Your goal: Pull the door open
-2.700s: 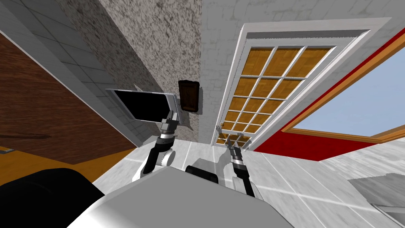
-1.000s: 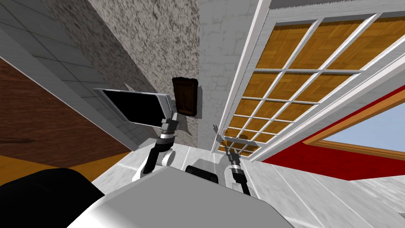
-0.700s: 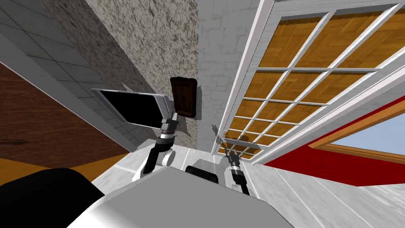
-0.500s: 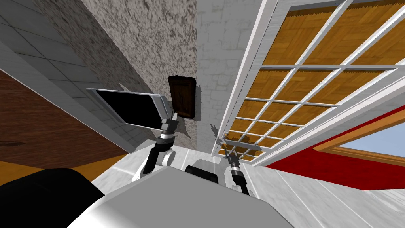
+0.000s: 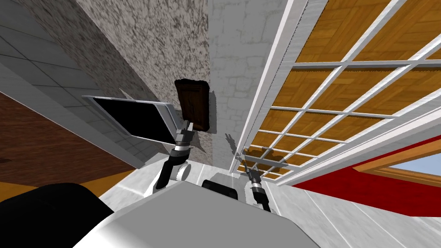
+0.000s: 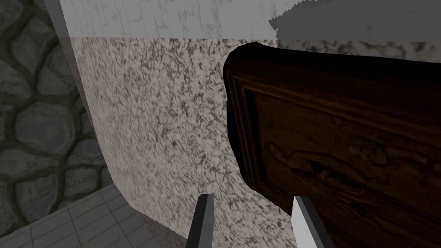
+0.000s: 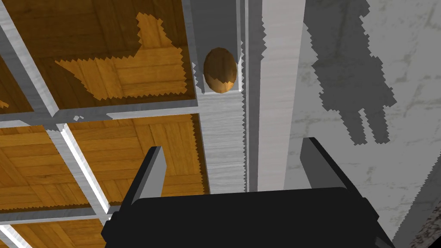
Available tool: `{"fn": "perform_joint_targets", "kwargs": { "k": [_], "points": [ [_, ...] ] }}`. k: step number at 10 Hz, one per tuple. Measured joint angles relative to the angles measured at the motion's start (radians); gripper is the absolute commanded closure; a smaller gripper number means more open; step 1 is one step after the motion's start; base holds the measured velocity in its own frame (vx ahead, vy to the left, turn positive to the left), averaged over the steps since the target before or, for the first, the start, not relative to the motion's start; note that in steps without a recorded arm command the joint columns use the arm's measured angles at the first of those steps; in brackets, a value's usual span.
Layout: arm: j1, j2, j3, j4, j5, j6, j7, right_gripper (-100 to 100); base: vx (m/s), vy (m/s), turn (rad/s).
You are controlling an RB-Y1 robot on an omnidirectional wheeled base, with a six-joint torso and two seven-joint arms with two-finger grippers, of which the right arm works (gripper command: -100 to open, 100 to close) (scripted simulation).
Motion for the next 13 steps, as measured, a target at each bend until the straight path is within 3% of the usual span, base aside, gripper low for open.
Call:
{"fn": "perform_joint_targets", "kwargs": {
  "k": [2, 9, 11, 13],
  "points": [
    [-0.007, 0.0, -0.015, 0.009, -0.007, 0.0, 0.005, -100, -0.014, 0.011, 0.235],
    [-0.083, 0.006, -0.157, 0.124, -0.072, -0.018, 0.063, -100, 0.005, -0.013, 0.234],
    [-0.088, 0.008, -0.192, 0.117, -0.087, 0.0, 0.076, -100, 0.019, -0.042, 0.215],
    [-0.111, 0.007, -0.229, 0.155, -0.104, -0.008, 0.09, -100, 0.015, -0.046, 0.179]
  ]
}}
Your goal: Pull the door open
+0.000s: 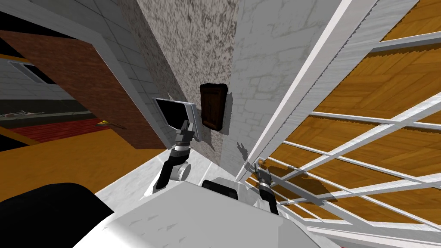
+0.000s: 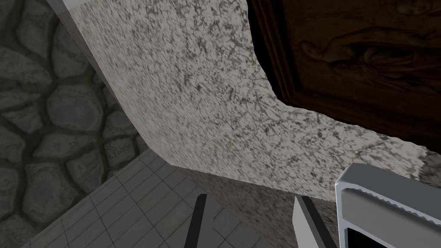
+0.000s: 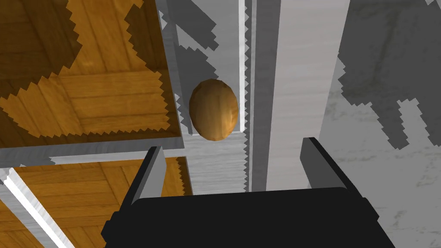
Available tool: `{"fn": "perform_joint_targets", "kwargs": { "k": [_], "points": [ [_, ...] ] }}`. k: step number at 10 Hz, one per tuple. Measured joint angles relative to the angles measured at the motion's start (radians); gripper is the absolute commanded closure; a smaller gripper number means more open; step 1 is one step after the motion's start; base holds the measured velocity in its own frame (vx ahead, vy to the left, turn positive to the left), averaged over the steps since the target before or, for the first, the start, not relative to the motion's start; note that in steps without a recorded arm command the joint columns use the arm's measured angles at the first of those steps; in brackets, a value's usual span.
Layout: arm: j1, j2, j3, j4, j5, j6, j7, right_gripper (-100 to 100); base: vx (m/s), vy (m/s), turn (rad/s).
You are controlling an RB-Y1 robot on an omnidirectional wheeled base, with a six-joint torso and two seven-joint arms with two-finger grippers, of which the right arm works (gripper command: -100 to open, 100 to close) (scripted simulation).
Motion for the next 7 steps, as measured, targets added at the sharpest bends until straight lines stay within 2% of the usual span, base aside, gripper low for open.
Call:
{"fn": "perform_joint_targets", "kwargs": {
  "k": [5, 6, 7],
  "points": [
    [-0.046, 0.014, -0.093, 0.073, -0.042, -0.008, 0.043, -100, 0.001, -0.072, 0.254],
    [-0.04, 0.02, -0.107, 0.063, -0.048, 0.007, 0.05, -100, -0.027, -0.019, 0.05],
    [-0.039, 0.023, -0.107, 0.061, -0.048, 0.011, 0.052, 100, -0.004, 0.008, -0.048]
  ]
}}
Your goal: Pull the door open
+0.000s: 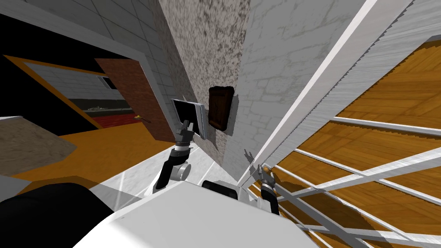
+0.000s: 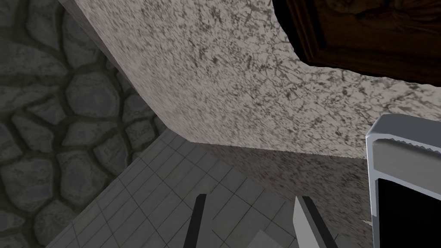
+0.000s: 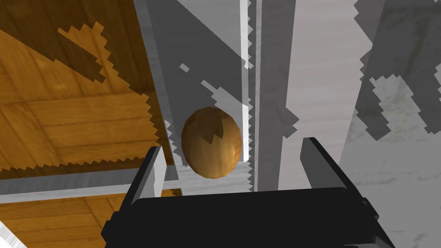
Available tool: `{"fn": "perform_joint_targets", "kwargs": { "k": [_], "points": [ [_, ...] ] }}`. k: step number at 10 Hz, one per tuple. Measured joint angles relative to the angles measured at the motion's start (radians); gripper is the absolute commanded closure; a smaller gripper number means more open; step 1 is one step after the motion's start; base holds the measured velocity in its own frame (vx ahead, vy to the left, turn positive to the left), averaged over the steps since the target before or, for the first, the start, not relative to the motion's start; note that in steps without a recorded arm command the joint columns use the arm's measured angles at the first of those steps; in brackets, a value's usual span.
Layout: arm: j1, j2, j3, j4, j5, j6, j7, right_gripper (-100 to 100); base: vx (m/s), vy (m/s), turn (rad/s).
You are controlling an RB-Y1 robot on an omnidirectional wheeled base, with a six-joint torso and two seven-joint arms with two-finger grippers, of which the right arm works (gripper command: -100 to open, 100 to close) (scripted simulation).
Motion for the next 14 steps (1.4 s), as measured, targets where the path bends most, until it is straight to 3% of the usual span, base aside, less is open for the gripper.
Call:
{"fn": "perform_joint_targets", "kwargs": {
  "k": [6, 7, 8, 11, 12, 14],
  "points": [
    [0.002, -0.005, -0.003, 0.001, -0.002, -0.006, -0.002, 100, 0.001, 0.001, -0.006],
    [0.011, -0.001, -0.007, -0.017, -0.02, 0.014, -0.007, 100, -0.001, 0.022, 0.026],
    [-0.013, -0.013, -0.016, 0.029, -0.047, 0.018, -0.018, 100, 0.002, 0.02, 0.008],
    [0.02, 0.0, -0.025, -0.033, -0.084, 0.076, -0.029, 100, 0.009, 0.01, 0.019],
    [0.029, -0.005, -0.027, -0.049, -0.107, 0.105, -0.041, 100, 0.005, 0.012, 0.008],
    [0.022, -0.008, -0.033, -0.035, -0.125, 0.116, -0.05, 100, -0.001, 0.003, 0.003]
  ]
}}
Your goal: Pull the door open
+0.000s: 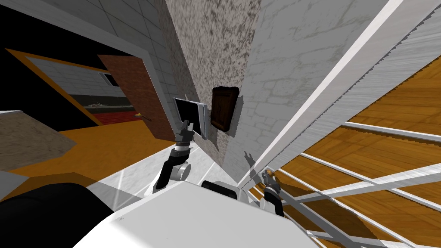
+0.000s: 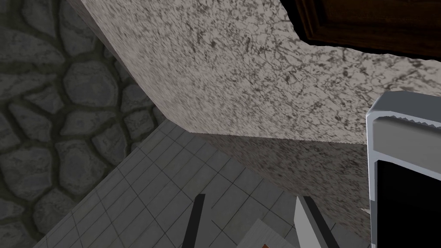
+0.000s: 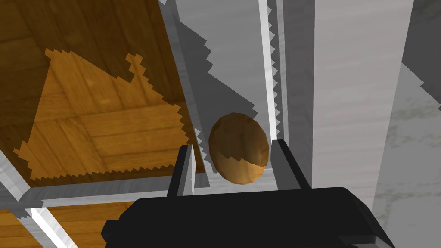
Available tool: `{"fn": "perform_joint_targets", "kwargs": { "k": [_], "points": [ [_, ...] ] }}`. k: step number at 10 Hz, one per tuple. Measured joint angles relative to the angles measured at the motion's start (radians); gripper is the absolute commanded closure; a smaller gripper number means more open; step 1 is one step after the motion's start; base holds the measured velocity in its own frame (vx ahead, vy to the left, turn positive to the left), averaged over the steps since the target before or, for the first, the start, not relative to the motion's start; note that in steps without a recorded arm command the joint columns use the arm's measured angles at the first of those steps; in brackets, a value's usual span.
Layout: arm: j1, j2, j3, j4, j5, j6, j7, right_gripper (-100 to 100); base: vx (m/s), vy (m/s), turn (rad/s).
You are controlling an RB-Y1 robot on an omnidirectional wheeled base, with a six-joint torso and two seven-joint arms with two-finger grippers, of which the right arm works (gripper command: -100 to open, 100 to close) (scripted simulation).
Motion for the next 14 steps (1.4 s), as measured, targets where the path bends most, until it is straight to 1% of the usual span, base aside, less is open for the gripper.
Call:
{"fn": "perform_joint_targets", "kwargs": {
  "k": [1, 2, 3, 4, 5, 6, 7, 8, 9, 10, 11, 12, 13, 14],
  "points": [
    [-0.011, 0.001, -0.009, 0.015, -0.023, 0.01, -0.001, 100, 0.0, 0.0, 0.0],
    [-0.015, -0.007, -0.011, 0.035, -0.036, 0.009, -0.01, 100, 0.0, 0.0, 0.0],
    [0.004, -0.005, -0.011, 0.005, -0.04, 0.025, -0.015, 100, 0.0, 0.0, 0.0],
    [0.017, 0.011, -0.023, -0.03, -0.065, 0.055, -0.01, 100, 0.01, -0.001, 0.03],
    [0.017, 0.005, -0.022, -0.016, -0.08, 0.061, -0.02, 100, 0.002, 0.007, 0.005],
    [0.023, 0.007, -0.025, -0.034, -0.086, 0.083, -0.021, 100, 0.0, 0.009, -0.006],
    [0.018, 0.006, -0.027, -0.03, -0.088, 0.089, -0.019, 100, -0.003, 0.005, -0.017],
    [0.005, -0.003, -0.026, -0.011, -0.089, 0.087, -0.023, 100, 0.002, -0.005, 0.014],
    [0.009, -0.005, -0.024, -0.007, -0.089, 0.081, -0.028, 100, 0.004, 0.007, 0.043],
    [-0.003, -0.014, -0.027, 0.018, -0.112, 0.086, -0.043, 100, 0.0, 0.017, 0.005],
    [-0.051, -0.034, -0.028, 0.122, -0.13, 0.05, -0.063, 100, 0.004, 0.004, -0.036],
    [-0.028, -0.004, -0.04, 0.068, -0.139, 0.063, -0.046, 100, 0.0, 0.0, 0.0],
    [-0.017, -0.002, -0.038, 0.041, -0.14, 0.076, -0.041, 100, -0.002, -0.008, 0.029],
    [-0.017, -0.005, -0.039, 0.033, -0.141, 0.089, -0.04, 100, 0.005, -0.015, 0.021]
  ]
}}
